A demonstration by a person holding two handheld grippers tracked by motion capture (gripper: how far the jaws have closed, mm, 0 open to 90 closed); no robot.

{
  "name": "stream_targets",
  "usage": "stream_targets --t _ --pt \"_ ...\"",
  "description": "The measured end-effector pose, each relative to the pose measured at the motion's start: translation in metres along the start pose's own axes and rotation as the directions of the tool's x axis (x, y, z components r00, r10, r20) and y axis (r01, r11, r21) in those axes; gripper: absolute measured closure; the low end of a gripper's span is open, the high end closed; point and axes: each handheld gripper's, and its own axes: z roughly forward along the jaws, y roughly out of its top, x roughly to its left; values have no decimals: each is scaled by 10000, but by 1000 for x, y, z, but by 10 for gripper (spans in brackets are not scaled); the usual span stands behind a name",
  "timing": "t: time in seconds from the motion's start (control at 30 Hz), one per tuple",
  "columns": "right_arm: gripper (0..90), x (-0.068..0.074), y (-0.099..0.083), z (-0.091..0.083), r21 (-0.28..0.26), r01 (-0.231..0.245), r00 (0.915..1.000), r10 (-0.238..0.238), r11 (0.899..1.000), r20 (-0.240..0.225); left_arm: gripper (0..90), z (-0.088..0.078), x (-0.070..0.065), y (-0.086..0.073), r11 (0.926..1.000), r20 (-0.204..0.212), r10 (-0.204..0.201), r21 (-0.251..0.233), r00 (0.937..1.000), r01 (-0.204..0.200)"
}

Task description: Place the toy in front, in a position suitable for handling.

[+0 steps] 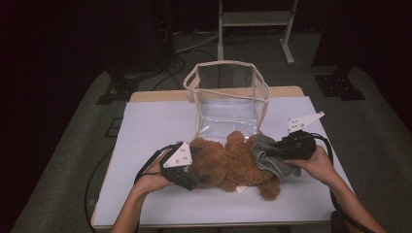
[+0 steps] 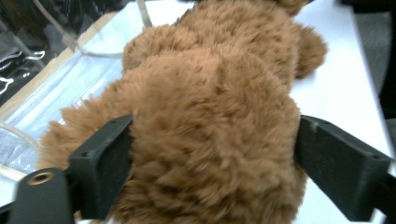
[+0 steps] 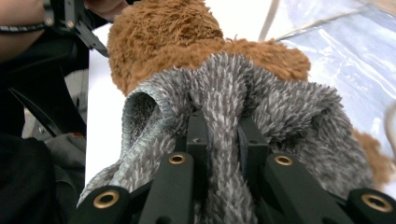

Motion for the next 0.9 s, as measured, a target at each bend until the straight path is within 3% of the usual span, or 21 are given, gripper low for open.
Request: stream_targets --t 0.13,0.23,0.43,0.6,0.9 --pt "777 -6 -11 -7 -141 -233 9995 236 9996 217 80 14 4 -9 9964 -388 27 850 9992 6" --pt "776 -11 -18 -11 -61 -423 9983 425 9991 402 86 15 7 -15 9973 -568 -245 676 9981 283" --pt "776 -16 -32 1 -347 -842 9963 847 9958 141 299 14 6 -11 9961 -639 -309 801 9975 360" --pt "777 -13 -27 8 -596 -790 9969 786 9951 -97 401 7 7 -9 9953 -593 -599 727 9964 641" --pt "777 0 4 29 -645 -84 9978 41 9979 -659 411 -19 6 -9 9918 -144 -754 1021 9970 765"
